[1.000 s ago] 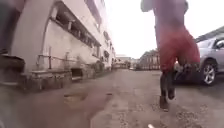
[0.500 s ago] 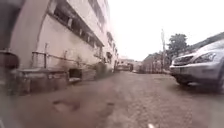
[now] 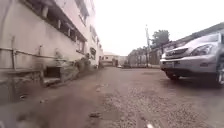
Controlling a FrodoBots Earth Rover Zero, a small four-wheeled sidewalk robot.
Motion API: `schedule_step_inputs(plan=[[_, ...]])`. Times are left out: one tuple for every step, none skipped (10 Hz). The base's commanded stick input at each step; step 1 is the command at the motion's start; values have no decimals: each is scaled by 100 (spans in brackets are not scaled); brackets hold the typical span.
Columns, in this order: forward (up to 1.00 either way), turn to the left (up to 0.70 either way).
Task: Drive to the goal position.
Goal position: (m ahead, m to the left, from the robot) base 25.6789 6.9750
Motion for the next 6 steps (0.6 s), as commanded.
schedule_step_inputs(plan=[[100,-1],[100,-1],[100,-1],[100,-1],[100,-1],[100,-1]])
